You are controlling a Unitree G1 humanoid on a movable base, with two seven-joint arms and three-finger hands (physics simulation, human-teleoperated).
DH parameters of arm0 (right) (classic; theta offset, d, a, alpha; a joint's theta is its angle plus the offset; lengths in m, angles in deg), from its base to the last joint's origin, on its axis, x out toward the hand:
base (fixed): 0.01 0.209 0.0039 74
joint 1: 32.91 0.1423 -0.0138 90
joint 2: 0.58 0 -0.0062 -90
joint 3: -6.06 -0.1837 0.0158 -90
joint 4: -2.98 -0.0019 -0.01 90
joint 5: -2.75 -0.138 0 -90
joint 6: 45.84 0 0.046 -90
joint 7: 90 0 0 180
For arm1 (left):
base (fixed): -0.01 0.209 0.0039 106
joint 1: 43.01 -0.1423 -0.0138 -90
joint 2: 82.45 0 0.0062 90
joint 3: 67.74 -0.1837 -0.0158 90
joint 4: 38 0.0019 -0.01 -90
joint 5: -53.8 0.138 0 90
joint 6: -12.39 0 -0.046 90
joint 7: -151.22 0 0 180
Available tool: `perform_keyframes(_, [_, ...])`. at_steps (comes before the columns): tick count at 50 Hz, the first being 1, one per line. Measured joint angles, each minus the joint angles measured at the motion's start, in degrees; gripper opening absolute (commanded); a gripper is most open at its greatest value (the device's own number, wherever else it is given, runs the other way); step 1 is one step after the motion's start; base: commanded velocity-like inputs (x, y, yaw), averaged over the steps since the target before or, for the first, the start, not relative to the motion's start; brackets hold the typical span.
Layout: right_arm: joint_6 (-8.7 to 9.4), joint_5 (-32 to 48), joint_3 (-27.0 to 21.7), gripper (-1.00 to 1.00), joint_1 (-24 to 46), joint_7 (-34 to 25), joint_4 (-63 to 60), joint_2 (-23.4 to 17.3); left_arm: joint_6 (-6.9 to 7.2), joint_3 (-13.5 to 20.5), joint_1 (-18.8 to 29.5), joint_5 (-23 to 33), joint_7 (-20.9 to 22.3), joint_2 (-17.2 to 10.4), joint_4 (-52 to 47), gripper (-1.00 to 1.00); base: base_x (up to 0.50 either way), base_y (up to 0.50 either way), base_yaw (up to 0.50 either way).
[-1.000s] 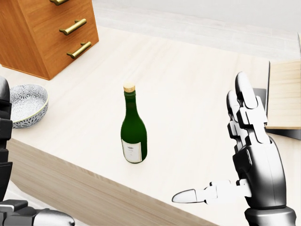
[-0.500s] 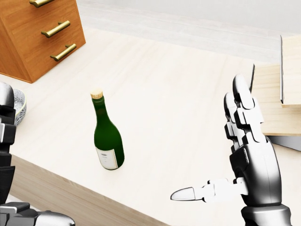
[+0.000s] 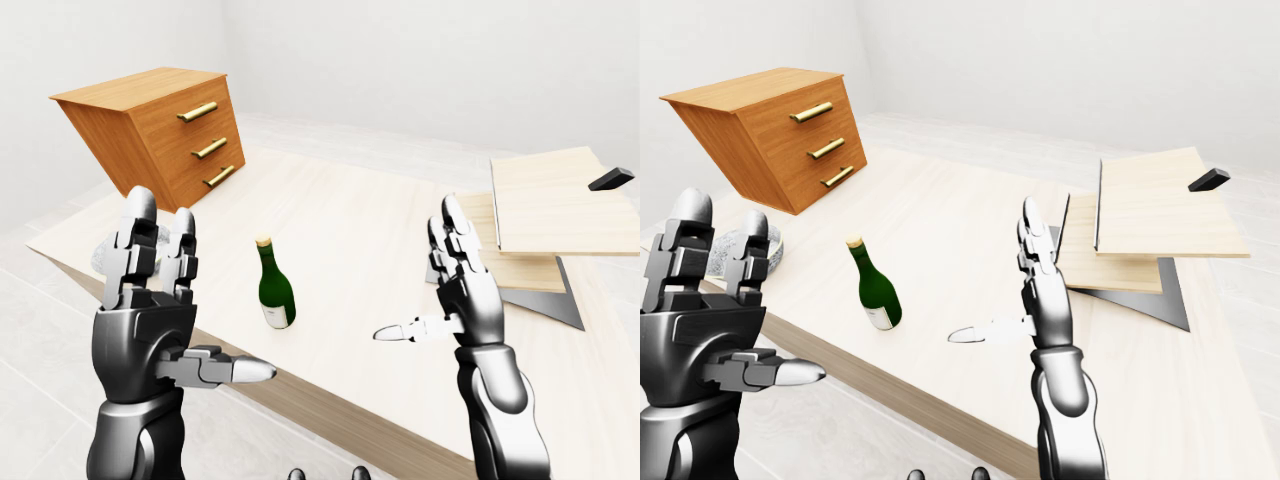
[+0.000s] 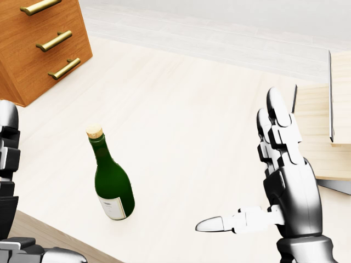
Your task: Put the wine bottle on the wine rack.
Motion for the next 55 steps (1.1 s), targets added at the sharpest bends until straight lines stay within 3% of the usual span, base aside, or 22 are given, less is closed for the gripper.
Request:
perform_keyframes(30, [0.00, 0.5, 2.2, 1.00, 7.3, 1.1, 6.5, 0.6, 0.00, 3.7, -1.7, -1.2, 2.5, 0.5, 0.8, 1.00, 0.09, -0.07, 0.00])
perform_keyframes(55, [0.00, 1.1, 5.2, 1.00, 13.1, 1.6, 12.9, 2.0, 0.00, 12.0, -4.4, -3.8, 7.8, 2.3, 1.3, 1.00, 0.00, 0.00, 0.00])
